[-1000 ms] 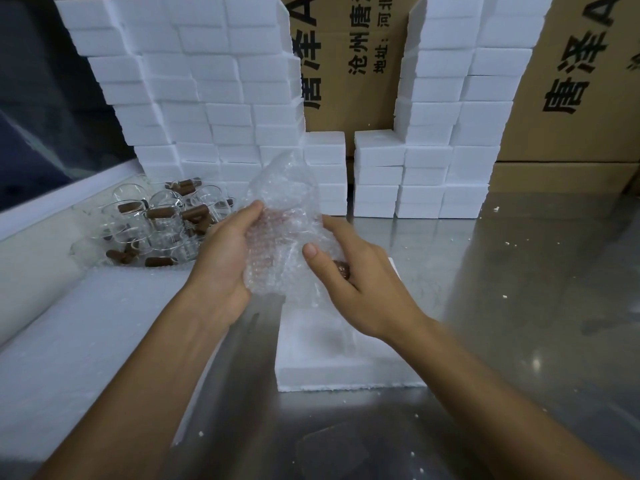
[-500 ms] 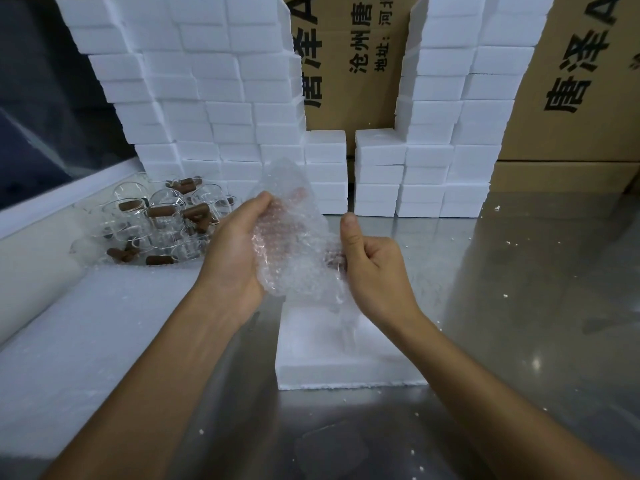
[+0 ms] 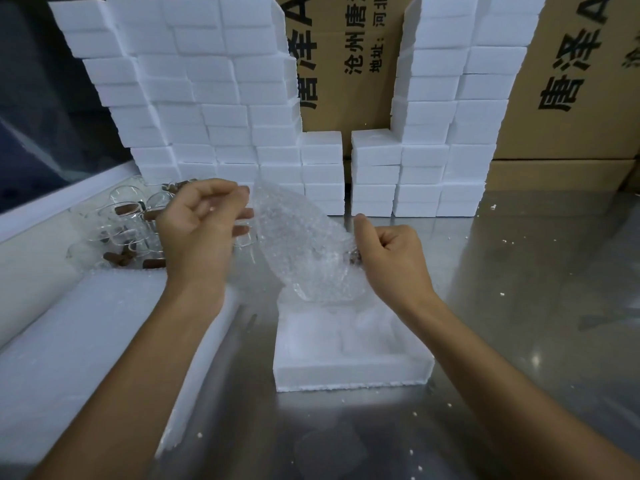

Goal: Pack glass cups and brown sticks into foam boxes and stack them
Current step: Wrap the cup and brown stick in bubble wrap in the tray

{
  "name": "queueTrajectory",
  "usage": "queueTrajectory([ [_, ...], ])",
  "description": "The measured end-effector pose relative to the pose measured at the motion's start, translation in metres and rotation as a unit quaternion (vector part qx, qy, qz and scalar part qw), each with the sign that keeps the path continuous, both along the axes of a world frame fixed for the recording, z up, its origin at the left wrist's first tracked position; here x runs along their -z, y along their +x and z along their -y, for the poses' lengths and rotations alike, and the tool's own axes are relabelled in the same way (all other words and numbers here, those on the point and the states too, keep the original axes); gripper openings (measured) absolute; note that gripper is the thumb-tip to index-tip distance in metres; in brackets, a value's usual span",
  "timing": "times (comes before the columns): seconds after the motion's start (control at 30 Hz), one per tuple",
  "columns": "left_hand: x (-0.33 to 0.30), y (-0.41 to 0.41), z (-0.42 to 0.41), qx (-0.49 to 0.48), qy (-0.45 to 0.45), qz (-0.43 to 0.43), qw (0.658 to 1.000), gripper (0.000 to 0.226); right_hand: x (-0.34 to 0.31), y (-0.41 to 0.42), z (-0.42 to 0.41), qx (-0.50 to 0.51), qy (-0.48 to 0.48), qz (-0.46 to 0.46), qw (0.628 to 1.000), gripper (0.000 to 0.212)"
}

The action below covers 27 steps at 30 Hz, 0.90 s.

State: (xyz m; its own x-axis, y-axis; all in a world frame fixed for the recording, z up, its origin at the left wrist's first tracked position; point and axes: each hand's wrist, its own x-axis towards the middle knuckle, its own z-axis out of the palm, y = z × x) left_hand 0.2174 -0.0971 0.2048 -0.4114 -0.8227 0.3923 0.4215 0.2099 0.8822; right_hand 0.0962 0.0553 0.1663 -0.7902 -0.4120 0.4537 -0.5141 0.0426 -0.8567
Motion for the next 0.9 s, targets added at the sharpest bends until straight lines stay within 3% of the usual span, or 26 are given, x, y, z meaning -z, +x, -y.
queueTrajectory([
  [0.13,0.008,-0.003,-0.011,-0.029,-0.198,-0.001,0.98,0.013,-0.002,-0.003,-0.002,0.02,-0.003,-0.001,1.0,0.067],
  [0.27,0.015,-0.005,-0.024,0.073,-0.245,0.084,0.963,0.039,-0.005,-0.001,-0.002,0.03,-0.036,-0.011,0.999,0.068],
  [0.37,0.018,-0.005,-0.029,0.159,-0.299,0.131,0.932,0.059,-0.007,0.0,-0.003,0.043,-0.054,-0.014,0.998,0.065],
  [0.5,0.018,-0.004,-0.037,0.112,-0.422,0.199,0.877,0.084,-0.009,0.001,-0.004,0.048,-0.079,-0.028,0.995,0.064],
  [0.63,0.016,-0.007,-0.044,0.051,-0.44,0.134,0.887,0.046,-0.009,0.003,-0.003,0.062,-0.092,-0.046,0.993,0.061],
  [0.7,0.019,-0.009,-0.045,0.047,-0.448,0.14,0.882,0.028,-0.01,0.003,-0.002,0.074,-0.1,-0.059,0.99,0.059],
  [0.8,0.026,-0.011,-0.046,0.055,-0.432,0.208,0.876,0.037,-0.01,0.005,-0.002,0.074,-0.109,-0.071,0.989,0.059],
  [0.9,0.029,-0.012,-0.047,0.107,-0.383,0.179,0.9,0.04,-0.012,0.009,0.0,0.066,-0.118,-0.088,0.987,0.06],
])
